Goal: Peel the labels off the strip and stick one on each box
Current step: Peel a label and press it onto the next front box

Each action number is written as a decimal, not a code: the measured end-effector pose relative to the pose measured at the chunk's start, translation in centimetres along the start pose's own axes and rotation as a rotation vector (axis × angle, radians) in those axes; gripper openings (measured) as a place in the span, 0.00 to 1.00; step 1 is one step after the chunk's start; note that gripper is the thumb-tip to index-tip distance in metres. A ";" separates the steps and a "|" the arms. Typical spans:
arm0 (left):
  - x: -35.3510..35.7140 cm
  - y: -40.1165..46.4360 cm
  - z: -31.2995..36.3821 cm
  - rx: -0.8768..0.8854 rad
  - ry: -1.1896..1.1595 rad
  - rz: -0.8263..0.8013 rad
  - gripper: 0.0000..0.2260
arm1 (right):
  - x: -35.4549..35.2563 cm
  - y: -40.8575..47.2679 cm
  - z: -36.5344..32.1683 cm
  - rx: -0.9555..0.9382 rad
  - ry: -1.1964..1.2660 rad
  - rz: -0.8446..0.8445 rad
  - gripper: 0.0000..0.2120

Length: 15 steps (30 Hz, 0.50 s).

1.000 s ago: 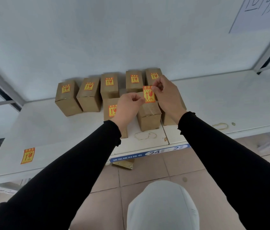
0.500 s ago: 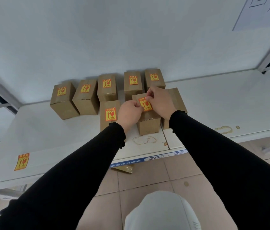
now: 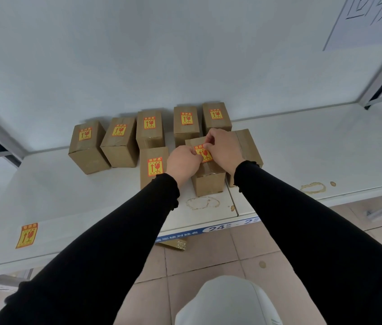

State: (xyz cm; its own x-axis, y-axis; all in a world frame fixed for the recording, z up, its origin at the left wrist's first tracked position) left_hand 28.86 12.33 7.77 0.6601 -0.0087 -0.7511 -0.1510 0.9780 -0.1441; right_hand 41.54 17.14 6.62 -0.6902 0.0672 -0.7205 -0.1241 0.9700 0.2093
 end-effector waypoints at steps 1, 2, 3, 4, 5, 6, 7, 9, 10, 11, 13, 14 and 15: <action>0.0 0.0 0.0 0.001 0.003 0.001 0.09 | 0.0 0.0 -0.1 -0.005 -0.011 0.002 0.03; 0.0 0.0 -0.1 0.000 0.005 0.002 0.09 | 0.0 0.0 -0.1 -0.010 -0.019 0.003 0.03; 0.0 0.1 -0.1 -0.003 0.004 0.003 0.10 | 0.0 0.0 -0.1 -0.014 -0.024 0.004 0.03; 0.0 0.0 -0.1 -0.007 0.001 0.003 0.11 | 0.0 0.0 -0.1 -0.016 -0.027 0.005 0.03; 0.1 0.1 0.0 -0.010 -0.001 0.004 0.12 | 0.0 0.0 -0.1 -0.018 -0.030 0.005 0.03; 0.1 0.0 0.0 -0.012 0.001 0.005 0.12 | 0.1 0.0 -0.1 -0.018 -0.032 0.005 0.03; 0.1 0.0 0.1 -0.013 0.002 0.007 0.13 | 0.1 0.0 0.0 -0.019 -0.032 0.004 0.02; 0.1 0.0 0.1 -0.013 0.000 0.013 0.13 | 0.2 0.0 0.0 -0.018 -0.035 0.002 0.02; 0.1 0.0 0.1 -0.013 -0.002 0.017 0.14 | 0.2 0.1 0.0 -0.018 -0.041 0.001 0.01; 0.2 0.0 0.1 -0.015 -0.003 0.020 0.14 | 0.2 0.1 0.0 -0.018 -0.046 0.000 0.01; 0.2 -0.1 0.1 -0.020 -0.002 0.020 0.13 | 0.3 0.1 0.0 -0.022 -0.049 -0.001 0.01; 0.2 0.0 0.1 -0.020 0.000 0.020 0.13 | 0.3 0.1 0.0 -0.024 -0.047 0.000 0.02; 0.2 0.0 0.1 -0.019 0.002 0.022 0.13 | 0.2 0.1 0.0 -0.025 -0.046 -0.001 0.02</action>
State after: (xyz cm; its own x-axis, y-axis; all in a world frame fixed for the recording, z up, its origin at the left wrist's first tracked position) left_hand 29.08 12.31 7.64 0.6548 0.0120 -0.7557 -0.1790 0.9739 -0.1396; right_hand 41.39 17.22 6.43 -0.6569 0.0778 -0.7500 -0.1423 0.9640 0.2246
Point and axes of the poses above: each hand's wrist, its own y-axis towards the middle knuckle, its own x-axis out of the palm, z = x × y, the point moved 1 cm from there along y, towards the middle knuckle, and after that the axes turned 5 degrees about y, right-handed, at the moved point
